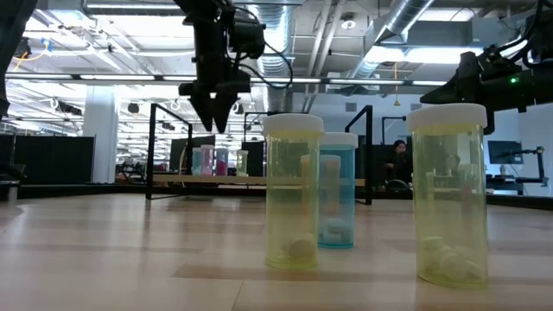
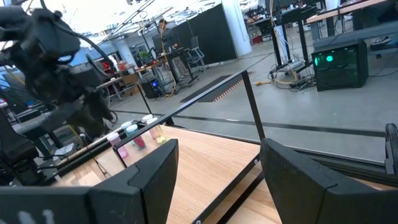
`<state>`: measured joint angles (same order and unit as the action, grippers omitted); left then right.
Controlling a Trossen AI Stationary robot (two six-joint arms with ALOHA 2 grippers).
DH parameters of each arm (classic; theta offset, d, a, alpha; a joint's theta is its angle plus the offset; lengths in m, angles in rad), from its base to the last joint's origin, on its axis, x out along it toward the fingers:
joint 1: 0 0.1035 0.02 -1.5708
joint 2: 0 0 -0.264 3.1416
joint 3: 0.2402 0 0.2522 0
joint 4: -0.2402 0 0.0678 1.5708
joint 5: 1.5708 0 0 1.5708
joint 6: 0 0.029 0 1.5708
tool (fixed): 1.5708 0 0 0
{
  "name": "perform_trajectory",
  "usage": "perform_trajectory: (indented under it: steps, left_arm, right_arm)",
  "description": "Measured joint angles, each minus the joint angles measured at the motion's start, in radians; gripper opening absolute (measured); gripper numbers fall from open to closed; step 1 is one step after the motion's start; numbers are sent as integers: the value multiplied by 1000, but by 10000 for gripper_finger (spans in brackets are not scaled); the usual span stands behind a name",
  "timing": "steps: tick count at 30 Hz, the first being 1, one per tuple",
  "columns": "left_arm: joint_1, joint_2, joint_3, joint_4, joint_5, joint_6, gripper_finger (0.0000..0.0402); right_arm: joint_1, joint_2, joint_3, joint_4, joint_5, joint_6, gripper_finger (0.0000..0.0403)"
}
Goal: Pick and place medicine bottles onto shelf by color
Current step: Put the orange pill bottle on the shelf
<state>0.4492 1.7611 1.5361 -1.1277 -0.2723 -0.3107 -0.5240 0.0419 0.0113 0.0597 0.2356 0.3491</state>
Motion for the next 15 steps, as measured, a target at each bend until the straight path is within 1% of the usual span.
perform_trajectory:
  steps: [4, 9, 11, 15]
  left_arm:
    - [-15, 0, 55, -49, 2, -10, 206]
    - [-45, 0, 124, -83, 7, -81, 206]
    - [-58, 0, 154, -95, 34, -129, 206]
    - [-95, 0, 190, -91, 121, -202, 206]
  right_arm:
    - [0, 0, 0, 0, 0, 0, 249]
    - [0, 0, 0, 0, 0, 0, 249]
    - [0, 0, 0, 0, 0, 0, 249]
    - [0, 0, 0, 0, 0, 0, 249]
